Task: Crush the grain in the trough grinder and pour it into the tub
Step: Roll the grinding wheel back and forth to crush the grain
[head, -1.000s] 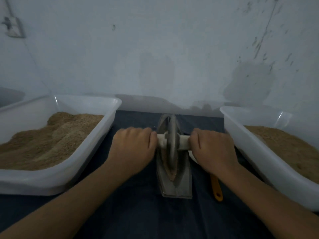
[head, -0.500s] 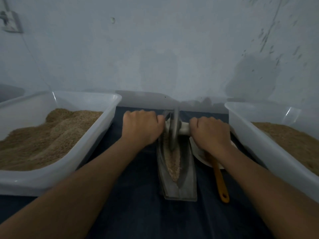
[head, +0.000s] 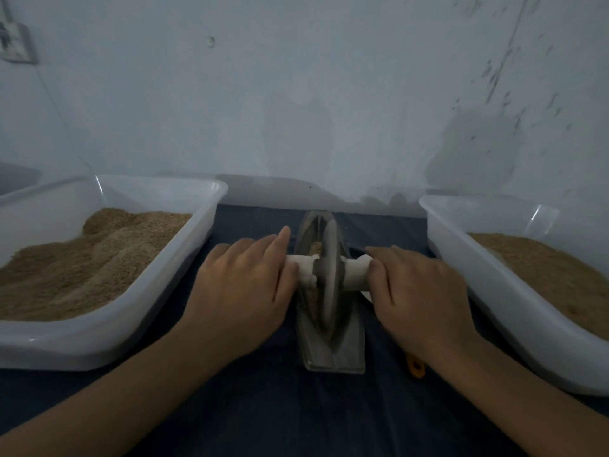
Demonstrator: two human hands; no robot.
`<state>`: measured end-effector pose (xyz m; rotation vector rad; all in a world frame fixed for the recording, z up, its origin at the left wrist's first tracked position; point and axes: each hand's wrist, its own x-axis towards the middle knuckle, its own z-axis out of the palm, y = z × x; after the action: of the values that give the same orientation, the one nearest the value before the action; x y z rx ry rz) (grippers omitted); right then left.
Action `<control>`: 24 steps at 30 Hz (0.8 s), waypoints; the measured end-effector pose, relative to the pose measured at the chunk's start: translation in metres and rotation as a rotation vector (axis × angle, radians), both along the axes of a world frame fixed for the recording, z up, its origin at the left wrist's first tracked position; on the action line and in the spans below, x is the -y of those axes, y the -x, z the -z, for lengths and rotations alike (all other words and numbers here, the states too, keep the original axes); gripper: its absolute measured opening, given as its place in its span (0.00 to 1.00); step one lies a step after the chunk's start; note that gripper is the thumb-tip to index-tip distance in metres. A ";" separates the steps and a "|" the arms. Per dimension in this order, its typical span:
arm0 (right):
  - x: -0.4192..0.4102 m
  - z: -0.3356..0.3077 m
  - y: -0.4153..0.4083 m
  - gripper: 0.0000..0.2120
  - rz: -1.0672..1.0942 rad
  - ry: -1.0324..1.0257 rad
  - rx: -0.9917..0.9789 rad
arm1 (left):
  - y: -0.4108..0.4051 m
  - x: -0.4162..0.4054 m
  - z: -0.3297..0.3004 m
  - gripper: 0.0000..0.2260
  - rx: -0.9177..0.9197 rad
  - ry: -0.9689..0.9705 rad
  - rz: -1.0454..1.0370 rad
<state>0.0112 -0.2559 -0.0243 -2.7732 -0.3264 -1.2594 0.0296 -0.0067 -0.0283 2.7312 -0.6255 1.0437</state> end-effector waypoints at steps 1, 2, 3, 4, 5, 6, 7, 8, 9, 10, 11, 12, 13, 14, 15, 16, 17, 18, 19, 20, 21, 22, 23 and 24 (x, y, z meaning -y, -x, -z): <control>0.001 0.000 0.002 0.24 -0.002 0.003 0.015 | 0.000 0.000 -0.001 0.25 -0.008 -0.005 0.013; 0.000 -0.001 0.001 0.24 0.008 0.000 -0.001 | -0.002 0.001 -0.003 0.25 -0.011 -0.004 0.012; -0.002 -0.002 -0.003 0.24 0.020 0.002 -0.036 | -0.008 0.003 -0.004 0.25 -0.023 0.000 -0.004; -0.004 -0.004 -0.009 0.23 0.035 -0.002 -0.072 | -0.016 0.007 -0.005 0.26 -0.033 0.001 -0.027; -0.006 -0.006 -0.018 0.23 0.054 -0.008 -0.099 | -0.026 0.010 -0.007 0.26 -0.050 -0.003 -0.057; -0.008 -0.010 -0.028 0.22 0.091 0.001 -0.117 | -0.038 0.014 -0.008 0.24 -0.071 -0.013 -0.093; -0.008 -0.013 -0.041 0.22 0.146 0.056 -0.137 | -0.051 0.017 -0.010 0.21 -0.083 -0.042 -0.136; -0.009 -0.016 -0.054 0.22 0.194 0.140 -0.153 | -0.064 0.019 -0.011 0.17 -0.085 -0.091 -0.172; -0.009 -0.019 -0.069 0.20 0.224 0.203 -0.169 | -0.076 0.021 -0.014 0.13 -0.095 -0.144 -0.194; -0.009 -0.023 -0.082 0.16 0.223 0.182 -0.221 | -0.087 0.023 -0.017 0.12 -0.125 -0.189 -0.211; -0.010 -0.027 -0.094 0.13 0.207 0.141 -0.260 | -0.098 0.024 -0.020 0.12 -0.177 -0.212 -0.226; -0.010 -0.031 -0.104 0.11 0.194 0.085 -0.301 | -0.109 0.025 -0.022 0.13 -0.232 -0.210 -0.238; -0.011 -0.034 -0.112 0.11 0.189 0.071 -0.321 | -0.117 0.025 -0.024 0.13 -0.287 -0.193 -0.247; -0.013 -0.037 -0.116 0.13 0.200 0.047 -0.337 | -0.123 0.025 -0.026 0.13 -0.334 -0.176 -0.247; -0.013 -0.038 -0.119 0.17 0.206 0.033 -0.343 | -0.124 0.025 -0.028 0.14 -0.359 -0.164 -0.239; -0.013 -0.039 -0.119 0.18 0.214 0.015 -0.344 | -0.122 0.025 -0.029 0.14 -0.360 -0.165 -0.236; -0.013 -0.038 -0.114 0.19 0.223 0.014 -0.348 | -0.117 0.025 -0.029 0.13 -0.345 -0.179 -0.234; -0.013 -0.037 -0.107 0.19 0.215 0.024 -0.341 | -0.110 0.025 -0.028 0.12 -0.299 -0.194 -0.225; -0.013 -0.033 -0.098 0.19 0.186 0.025 -0.315 | -0.100 0.025 -0.026 0.10 -0.226 -0.213 -0.206; -0.012 -0.029 -0.088 0.18 0.159 0.042 -0.291 | -0.087 0.024 -0.022 0.09 -0.169 -0.232 -0.197; -0.011 -0.024 -0.077 0.16 0.142 0.079 -0.263 | -0.074 0.022 -0.020 0.12 -0.131 -0.244 -0.204; -0.010 -0.020 -0.066 0.17 0.151 0.104 -0.253 | -0.059 0.018 -0.016 0.19 -0.120 -0.202 -0.204; -0.008 -0.017 -0.055 0.19 0.155 0.102 -0.222 | -0.045 0.015 -0.012 0.25 -0.112 -0.140 -0.189; -0.007 -0.014 -0.044 0.22 0.147 0.090 -0.195 | -0.032 0.012 -0.009 0.28 -0.095 -0.068 -0.155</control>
<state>0.0550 -0.2488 -0.0100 -3.0150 -0.1713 -1.0119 0.0618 -0.0190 -0.0188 2.9085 -0.4487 0.9320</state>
